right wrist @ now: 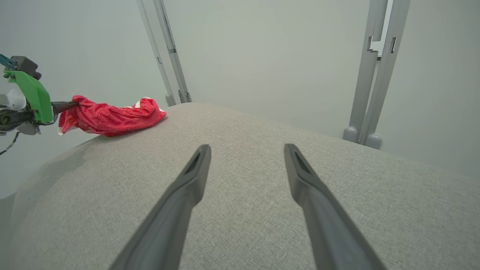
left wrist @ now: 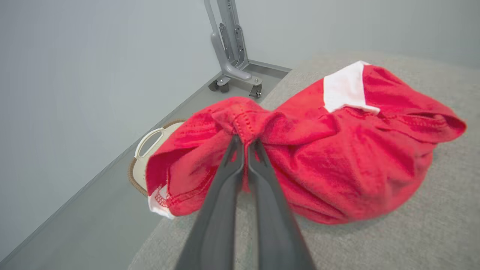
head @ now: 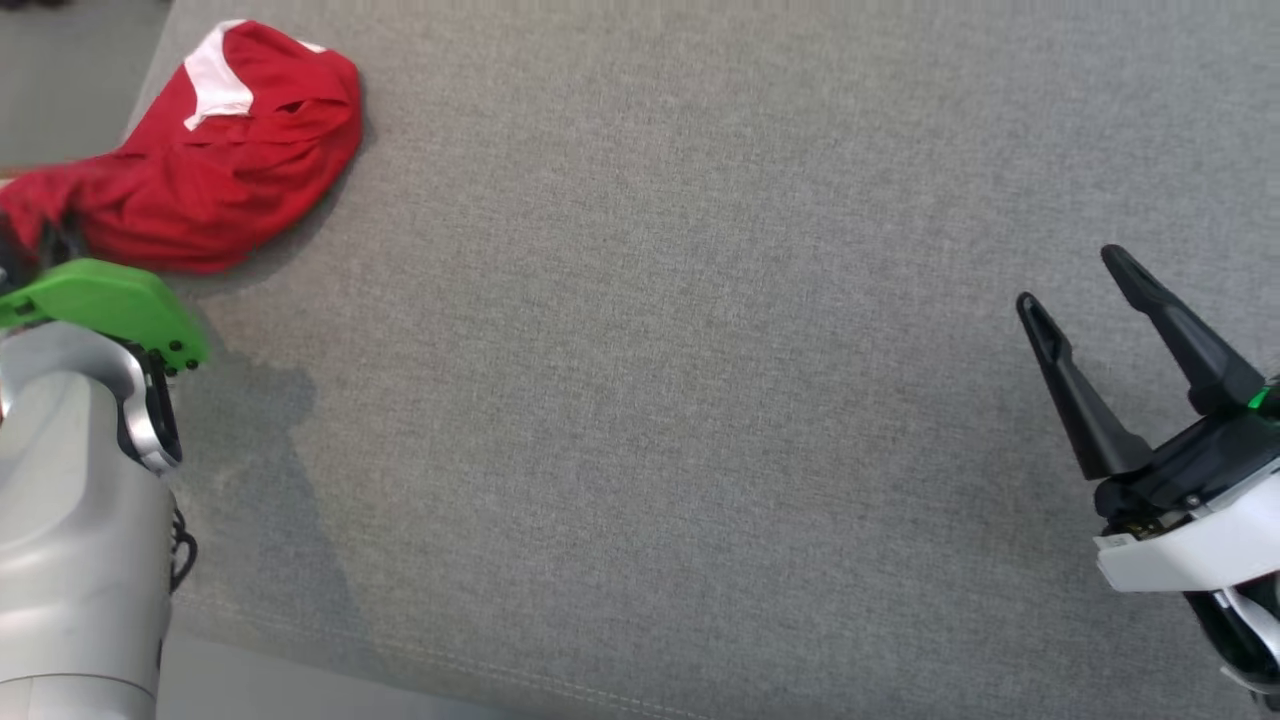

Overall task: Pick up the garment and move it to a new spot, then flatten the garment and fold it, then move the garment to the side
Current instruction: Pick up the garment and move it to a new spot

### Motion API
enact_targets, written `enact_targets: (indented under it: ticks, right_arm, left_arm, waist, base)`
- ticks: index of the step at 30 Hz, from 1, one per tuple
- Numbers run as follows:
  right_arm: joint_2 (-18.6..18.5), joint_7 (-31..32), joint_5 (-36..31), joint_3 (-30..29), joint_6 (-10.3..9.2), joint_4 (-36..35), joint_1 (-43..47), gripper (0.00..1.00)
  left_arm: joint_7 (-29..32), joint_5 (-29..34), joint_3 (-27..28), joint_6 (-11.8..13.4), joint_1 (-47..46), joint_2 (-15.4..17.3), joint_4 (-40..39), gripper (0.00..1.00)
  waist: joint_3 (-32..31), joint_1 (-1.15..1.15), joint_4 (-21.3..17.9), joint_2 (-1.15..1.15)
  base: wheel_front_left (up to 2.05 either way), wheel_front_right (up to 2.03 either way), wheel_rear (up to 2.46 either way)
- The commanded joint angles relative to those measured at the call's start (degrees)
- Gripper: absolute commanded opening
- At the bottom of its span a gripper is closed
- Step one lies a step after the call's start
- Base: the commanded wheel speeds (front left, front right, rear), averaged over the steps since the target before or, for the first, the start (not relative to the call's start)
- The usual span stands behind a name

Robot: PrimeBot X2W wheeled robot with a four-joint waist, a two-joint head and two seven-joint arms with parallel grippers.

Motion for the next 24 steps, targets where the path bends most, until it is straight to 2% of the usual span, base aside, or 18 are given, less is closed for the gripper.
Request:
enact_targets:
  ticks: [1, 8, 16, 24]
  right_arm:
    - [0.9, -0.5, -0.1, 0.5, 0.00, 0.9, -0.6, 1.00]
    - [6.3, -2.0, -0.4, 1.5, 0.00, 5.7, -1.9, 1.00]
    - [10.9, -3.2, -1.0, 1.9, 0.00, 9.5, -3.8, 1.00]
    - [13.1, -4.2, -0.7, 1.5, 0.00, 11.8, -5.6, 1.00]
  left_arm:
    - [-1.6, 1.5, -0.9, -0.5, -0.8, 0.8, -1.1, 0.00]
    - [-4.8, 7.2, -7.4, -2.8, -1.3, 1.9, -11.2, 0.00]
    - [0.2, 15.4, -18.1, -3.9, -0.9, 0.4, -26.1, 0.00]
    - [5.8, 19.4, -28.2, -6.6, 1.0, -5.2, -32.5, 0.00]
  waist:
    - [-3.6, -0.01, -0.8, 0.00]
    - [-9.5, -0.01, -3.3, 0.00]
    - [-12.5, -0.01, -8.5, 0.00]
    - [-12.1, -0.01, -16.8, 0.00]
  base:
    - [0.00, 0.00, 0.00]
    - [0.00, 0.00, 0.00]
    - [0.00, 0.00, 0.00]
    - [0.00, 0.00, 0.00]
